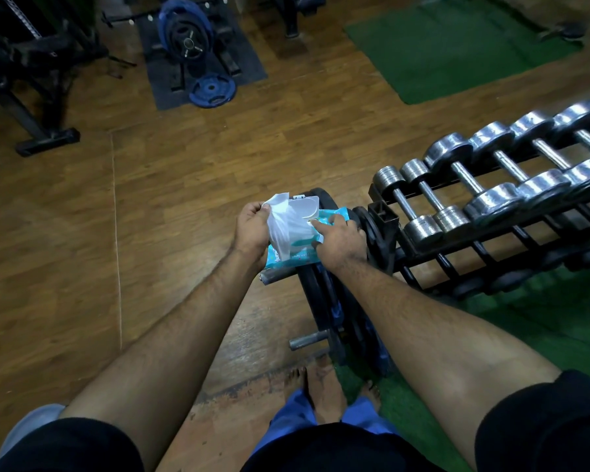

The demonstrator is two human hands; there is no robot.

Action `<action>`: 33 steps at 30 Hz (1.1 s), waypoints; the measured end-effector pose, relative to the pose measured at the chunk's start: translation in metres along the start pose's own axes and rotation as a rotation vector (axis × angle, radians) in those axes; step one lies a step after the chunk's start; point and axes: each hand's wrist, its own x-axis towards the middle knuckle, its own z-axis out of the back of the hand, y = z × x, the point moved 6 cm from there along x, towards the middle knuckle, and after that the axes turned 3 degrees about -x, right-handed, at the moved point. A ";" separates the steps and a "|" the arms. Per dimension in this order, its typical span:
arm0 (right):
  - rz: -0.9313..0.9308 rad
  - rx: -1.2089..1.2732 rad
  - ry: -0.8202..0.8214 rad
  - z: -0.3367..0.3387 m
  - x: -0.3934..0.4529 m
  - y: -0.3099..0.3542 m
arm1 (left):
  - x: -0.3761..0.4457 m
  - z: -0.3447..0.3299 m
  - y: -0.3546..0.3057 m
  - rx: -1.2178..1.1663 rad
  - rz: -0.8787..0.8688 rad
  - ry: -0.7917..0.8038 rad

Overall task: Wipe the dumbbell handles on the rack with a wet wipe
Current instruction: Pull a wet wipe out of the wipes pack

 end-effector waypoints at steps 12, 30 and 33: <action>-0.051 -0.097 0.014 -0.003 0.001 0.004 | -0.010 0.006 -0.030 -0.163 -0.030 -0.054; -0.057 -0.048 -0.039 0.005 -0.007 0.009 | -0.016 0.016 -0.052 -0.014 -0.108 -0.088; -0.025 0.046 -0.107 0.002 -0.010 0.009 | -0.017 0.014 -0.049 0.077 -0.097 -0.076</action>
